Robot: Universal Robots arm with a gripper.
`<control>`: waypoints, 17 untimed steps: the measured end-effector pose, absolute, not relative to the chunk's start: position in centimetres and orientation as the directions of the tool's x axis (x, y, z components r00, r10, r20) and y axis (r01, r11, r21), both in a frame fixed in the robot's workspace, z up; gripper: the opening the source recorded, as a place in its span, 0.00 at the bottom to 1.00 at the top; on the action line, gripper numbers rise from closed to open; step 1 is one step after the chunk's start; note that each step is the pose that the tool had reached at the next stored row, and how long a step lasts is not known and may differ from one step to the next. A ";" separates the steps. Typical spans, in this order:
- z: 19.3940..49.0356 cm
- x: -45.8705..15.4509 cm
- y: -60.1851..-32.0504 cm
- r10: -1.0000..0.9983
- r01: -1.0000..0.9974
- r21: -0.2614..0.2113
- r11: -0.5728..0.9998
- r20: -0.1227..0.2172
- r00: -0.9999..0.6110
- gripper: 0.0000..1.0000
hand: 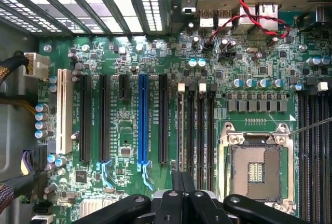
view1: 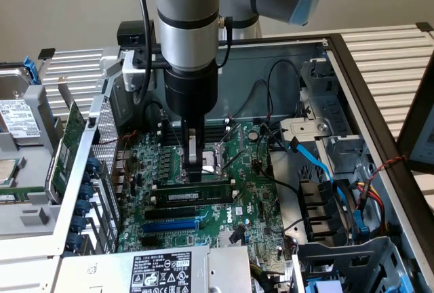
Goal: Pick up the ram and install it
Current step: 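Press down the ram until it locks into place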
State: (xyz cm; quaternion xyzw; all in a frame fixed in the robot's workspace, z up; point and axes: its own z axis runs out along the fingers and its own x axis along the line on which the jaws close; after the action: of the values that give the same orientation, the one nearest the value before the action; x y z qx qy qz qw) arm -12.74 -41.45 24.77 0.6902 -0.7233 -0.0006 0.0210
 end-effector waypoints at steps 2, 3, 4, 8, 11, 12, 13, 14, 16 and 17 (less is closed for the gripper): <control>24.5 -12.8 -41.4 -0.998 -0.998 0.030 0.051 0.034 -0.050 0.11; 24.4 -12.9 -41.4 -0.998 -0.998 0.030 0.053 0.036 -0.051 0.11; 24.3 -12.9 -41.4 -0.998 -0.998 0.029 0.053 0.039 -0.052 0.11; 23.9 -12.9 -41.1 -0.997 -0.998 0.029 0.055 0.053 -0.054 0.11; 24.3 -12.9 -41.1 -0.997 -0.998 0.029 0.056 0.056 -0.054 0.11; 24.5 -12.9 -41.1 -0.997 -0.998 0.029 0.056 0.056 -0.054 0.11; 24.5 -12.9 -41.1 -0.997 -0.998 0.029 0.056 0.055 -0.054 0.11; 24.5 -12.9 -41.1 -0.997 -0.998 0.029 0.057 0.056 -0.055 0.11; 24.5 -12.9 -41.1 -0.997 -0.998 0.029 0.057 0.054 -0.056 0.11; 24.5 -12.9 -41.1 -0.997 -0.998 0.029 0.058 0.053 -0.056 0.11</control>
State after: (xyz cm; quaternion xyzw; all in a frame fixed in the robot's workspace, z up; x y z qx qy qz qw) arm -12.86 -41.06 24.47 0.6864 -0.7266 0.0077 0.0292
